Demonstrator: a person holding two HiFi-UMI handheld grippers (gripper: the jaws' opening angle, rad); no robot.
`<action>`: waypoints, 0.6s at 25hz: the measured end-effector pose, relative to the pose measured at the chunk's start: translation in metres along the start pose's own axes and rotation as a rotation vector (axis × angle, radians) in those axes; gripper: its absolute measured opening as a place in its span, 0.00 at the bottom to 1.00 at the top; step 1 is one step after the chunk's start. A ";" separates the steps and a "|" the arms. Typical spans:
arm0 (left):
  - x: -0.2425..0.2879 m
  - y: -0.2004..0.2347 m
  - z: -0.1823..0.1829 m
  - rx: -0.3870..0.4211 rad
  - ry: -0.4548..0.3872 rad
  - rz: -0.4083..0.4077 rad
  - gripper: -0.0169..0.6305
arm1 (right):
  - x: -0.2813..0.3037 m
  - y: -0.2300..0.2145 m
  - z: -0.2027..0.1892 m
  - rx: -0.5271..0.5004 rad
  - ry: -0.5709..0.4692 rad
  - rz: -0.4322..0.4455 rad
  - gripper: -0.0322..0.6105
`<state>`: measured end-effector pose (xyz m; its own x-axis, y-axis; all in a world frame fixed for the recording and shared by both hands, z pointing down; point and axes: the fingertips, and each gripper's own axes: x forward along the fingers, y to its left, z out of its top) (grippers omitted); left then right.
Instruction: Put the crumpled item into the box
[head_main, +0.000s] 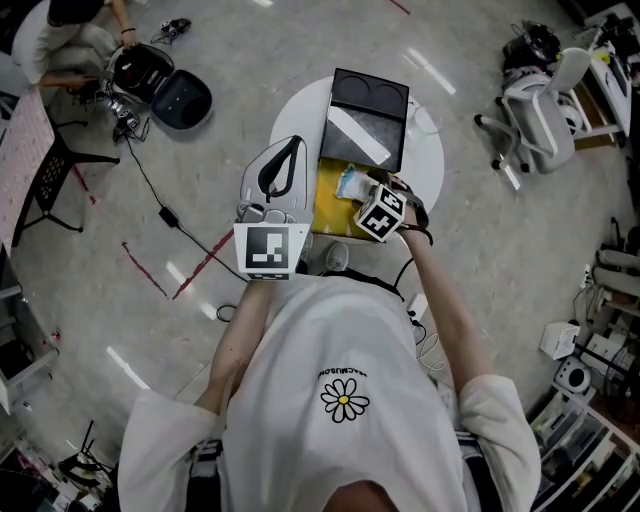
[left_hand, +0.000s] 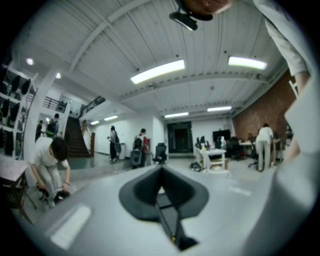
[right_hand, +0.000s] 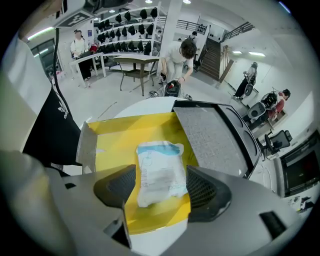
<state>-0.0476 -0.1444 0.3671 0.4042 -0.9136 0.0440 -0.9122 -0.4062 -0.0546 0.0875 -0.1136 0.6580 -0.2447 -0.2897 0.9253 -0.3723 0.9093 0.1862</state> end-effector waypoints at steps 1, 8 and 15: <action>0.000 0.000 0.001 0.002 -0.001 -0.002 0.02 | -0.002 -0.001 0.001 0.001 -0.003 -0.004 0.54; 0.003 0.000 0.007 0.009 -0.027 -0.015 0.02 | -0.030 -0.038 0.019 -0.008 -0.071 -0.114 0.54; 0.001 -0.005 0.021 0.021 -0.047 -0.050 0.02 | -0.108 -0.095 0.062 0.076 -0.267 -0.324 0.53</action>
<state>-0.0413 -0.1438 0.3468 0.4522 -0.8919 0.0005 -0.8894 -0.4510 -0.0740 0.0942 -0.1868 0.5199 -0.3236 -0.6328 0.7034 -0.5307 0.7369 0.4188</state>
